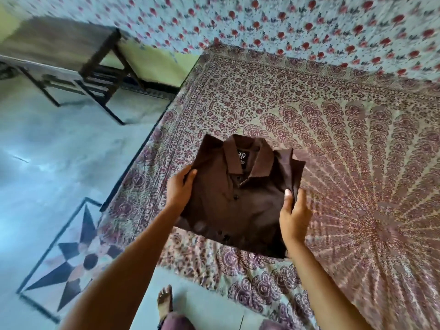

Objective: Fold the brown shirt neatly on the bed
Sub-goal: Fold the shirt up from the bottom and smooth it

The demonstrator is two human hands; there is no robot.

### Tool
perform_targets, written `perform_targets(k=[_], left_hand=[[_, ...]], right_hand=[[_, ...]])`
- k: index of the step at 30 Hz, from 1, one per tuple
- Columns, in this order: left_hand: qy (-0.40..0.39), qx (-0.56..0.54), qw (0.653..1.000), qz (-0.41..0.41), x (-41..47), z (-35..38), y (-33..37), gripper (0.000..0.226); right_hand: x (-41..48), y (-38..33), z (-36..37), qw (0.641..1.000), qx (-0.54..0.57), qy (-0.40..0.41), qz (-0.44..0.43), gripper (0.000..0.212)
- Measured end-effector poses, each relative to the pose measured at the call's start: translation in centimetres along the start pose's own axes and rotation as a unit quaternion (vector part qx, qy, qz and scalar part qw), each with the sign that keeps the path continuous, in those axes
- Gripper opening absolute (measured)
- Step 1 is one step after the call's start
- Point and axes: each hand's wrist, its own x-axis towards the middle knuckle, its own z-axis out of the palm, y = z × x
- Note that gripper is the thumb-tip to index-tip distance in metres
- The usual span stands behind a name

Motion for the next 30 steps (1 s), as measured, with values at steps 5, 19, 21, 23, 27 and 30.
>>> perform_targets(k=[5, 19, 21, 23, 27, 30], left_hand=[[0.001, -0.02, 1.0, 0.01, -0.6, -11.5, -7.3, 0.035], [-0.034, 0.022, 0.999, 0.021, 6.2, -22.1, -19.0, 0.032], [-0.037, 0.02, 0.999, -0.004, 8.0, -20.8, -21.0, 0.034], [-0.04, 0.015, 0.999, -0.02, 9.7, -19.3, -22.8, 0.034], [-0.055, 0.026, 0.997, -0.037, 12.6, -16.4, -26.4, 0.034], [-0.066, 0.03, 0.996, -0.046, 14.1, -14.5, -29.3, 0.034]], right_hand=[[-9.5, -7.9, 5.0, 1.0, 0.022, 0.007, -0.006, 0.037], [-18.4, -17.4, 16.4, 0.992, -0.013, -0.068, 0.11, 0.043], [-18.3, -16.2, 18.9, 0.991, -0.025, -0.073, 0.113, 0.045], [-18.1, -14.9, 21.3, 0.988, -0.029, -0.085, 0.129, 0.044], [-17.9, -12.1, 25.5, 0.979, -0.056, -0.103, 0.164, 0.044], [-18.2, -9.9, 27.9, 0.974, -0.074, -0.117, 0.179, 0.045]])
